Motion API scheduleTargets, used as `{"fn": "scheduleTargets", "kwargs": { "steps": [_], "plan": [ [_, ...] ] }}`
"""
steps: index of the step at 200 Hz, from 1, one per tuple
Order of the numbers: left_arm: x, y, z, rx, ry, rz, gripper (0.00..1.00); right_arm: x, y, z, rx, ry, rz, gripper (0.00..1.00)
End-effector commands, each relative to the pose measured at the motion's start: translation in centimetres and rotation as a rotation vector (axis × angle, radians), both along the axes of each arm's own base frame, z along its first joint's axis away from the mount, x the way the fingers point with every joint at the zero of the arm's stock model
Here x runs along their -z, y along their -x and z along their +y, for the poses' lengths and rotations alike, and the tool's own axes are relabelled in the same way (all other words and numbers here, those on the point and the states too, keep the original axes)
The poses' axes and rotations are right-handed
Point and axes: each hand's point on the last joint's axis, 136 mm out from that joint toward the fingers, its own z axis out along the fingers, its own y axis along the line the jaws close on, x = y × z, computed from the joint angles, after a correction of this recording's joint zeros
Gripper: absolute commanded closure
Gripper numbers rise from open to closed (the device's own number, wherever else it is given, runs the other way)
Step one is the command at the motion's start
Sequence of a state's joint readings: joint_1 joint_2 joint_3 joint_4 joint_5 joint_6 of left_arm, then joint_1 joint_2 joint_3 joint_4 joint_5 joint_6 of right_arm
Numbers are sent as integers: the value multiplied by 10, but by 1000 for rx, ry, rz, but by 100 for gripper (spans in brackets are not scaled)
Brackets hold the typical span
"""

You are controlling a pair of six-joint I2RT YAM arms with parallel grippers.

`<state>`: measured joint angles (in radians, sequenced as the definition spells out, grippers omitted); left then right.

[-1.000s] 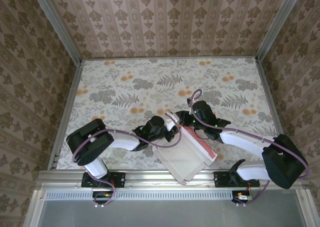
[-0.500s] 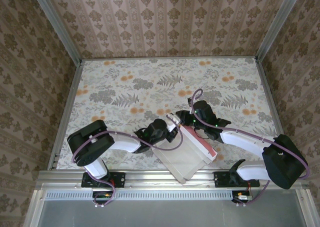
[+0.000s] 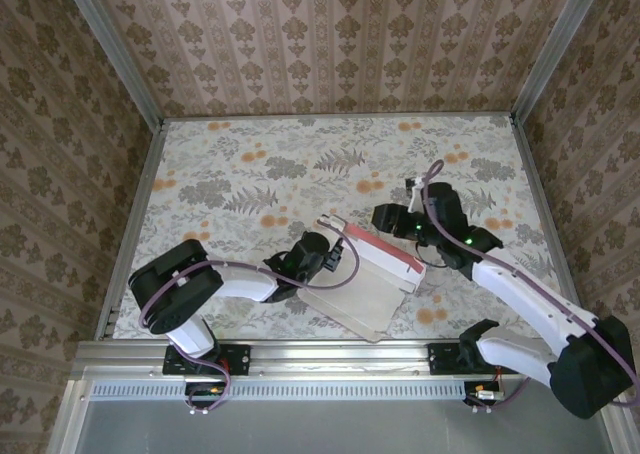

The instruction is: Fold the paper box

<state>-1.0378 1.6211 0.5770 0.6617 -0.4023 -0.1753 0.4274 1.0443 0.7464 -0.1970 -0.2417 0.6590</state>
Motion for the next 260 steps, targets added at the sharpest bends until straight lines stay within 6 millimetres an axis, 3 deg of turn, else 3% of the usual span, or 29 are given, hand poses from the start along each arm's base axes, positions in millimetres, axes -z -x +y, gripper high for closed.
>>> {"fn": "scheduleTargets", "kwargs": {
  "steps": [1,25,58,102,132,173,199,224,260],
  "plan": [
    [-14,-18,22,-166,6,-25,87,7,25,-20,-39,91,84,47],
    [-21,-27,32,-257,-25,-48,87,7,40,-40,-14,144,114,47],
    [-21,-28,46,-333,-15,-35,87,5,55,-42,-8,110,142,51],
    [-20,-21,83,-497,23,-18,87,15,55,-44,27,114,156,55],
    [-20,-14,95,-531,36,-18,85,27,53,-42,13,119,156,62],
    [-17,-7,104,-549,56,-2,83,50,54,-29,-28,62,161,67],
    [-27,1,101,-514,79,7,77,61,55,-24,-42,34,158,67],
    [-37,15,94,-429,85,59,71,73,56,-11,-94,-28,155,70],
    [-45,44,96,-331,146,177,63,87,46,-12,-31,-65,171,70]
  ]
}}
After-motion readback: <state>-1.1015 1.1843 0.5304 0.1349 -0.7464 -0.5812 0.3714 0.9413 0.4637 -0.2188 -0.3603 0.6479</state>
